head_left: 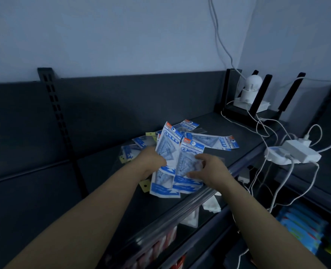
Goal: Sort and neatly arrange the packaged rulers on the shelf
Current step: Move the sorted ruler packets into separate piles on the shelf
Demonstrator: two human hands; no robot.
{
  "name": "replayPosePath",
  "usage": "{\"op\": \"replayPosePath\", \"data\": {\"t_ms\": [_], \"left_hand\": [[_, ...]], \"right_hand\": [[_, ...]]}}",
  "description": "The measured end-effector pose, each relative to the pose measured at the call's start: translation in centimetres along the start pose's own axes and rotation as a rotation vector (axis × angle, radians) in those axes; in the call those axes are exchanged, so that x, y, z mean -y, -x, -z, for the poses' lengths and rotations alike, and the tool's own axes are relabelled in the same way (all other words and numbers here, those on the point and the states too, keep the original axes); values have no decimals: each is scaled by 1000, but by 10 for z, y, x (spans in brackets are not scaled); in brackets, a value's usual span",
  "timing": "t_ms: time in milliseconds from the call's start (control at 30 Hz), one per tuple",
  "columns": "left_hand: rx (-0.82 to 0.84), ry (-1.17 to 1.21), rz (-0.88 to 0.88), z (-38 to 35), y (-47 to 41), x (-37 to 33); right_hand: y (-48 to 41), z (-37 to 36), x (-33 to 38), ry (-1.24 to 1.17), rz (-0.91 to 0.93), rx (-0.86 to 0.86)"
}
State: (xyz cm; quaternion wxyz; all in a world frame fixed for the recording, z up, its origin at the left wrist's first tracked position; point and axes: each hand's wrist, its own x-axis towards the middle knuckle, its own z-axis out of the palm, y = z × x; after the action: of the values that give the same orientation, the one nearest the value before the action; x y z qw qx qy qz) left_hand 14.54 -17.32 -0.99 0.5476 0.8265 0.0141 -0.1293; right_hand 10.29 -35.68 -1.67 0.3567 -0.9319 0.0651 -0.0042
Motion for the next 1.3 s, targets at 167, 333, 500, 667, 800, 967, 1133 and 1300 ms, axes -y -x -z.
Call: {"op": "replayPosePath", "data": {"t_ms": [167, 333, 500, 667, 800, 967, 1133, 1300], "left_hand": [[53, 168, -23, -13, 4, -1], [35, 222, -70, -19, 4, 0], [59, 344, -17, -18, 7, -5], [111, 458, -11, -20, 11, -4], [37, 428, -43, -20, 11, 0], [25, 552, -56, 0, 15, 1], [25, 593, -42, 18, 22, -2], [-53, 672, -12, 49, 37, 15]], "right_hand": [[6, 6, -4, -88, 18, -15], [10, 6, -7, -210, 59, -40], [10, 6, -4, -221, 69, -19], [6, 7, 7, -315, 58, 86], [7, 1, 11, -292, 82, 70], [3, 2, 16, -498, 105, -19], [-3, -7, 31, -709, 79, -69], [-9, -33, 51, -716, 156, -73]]}}
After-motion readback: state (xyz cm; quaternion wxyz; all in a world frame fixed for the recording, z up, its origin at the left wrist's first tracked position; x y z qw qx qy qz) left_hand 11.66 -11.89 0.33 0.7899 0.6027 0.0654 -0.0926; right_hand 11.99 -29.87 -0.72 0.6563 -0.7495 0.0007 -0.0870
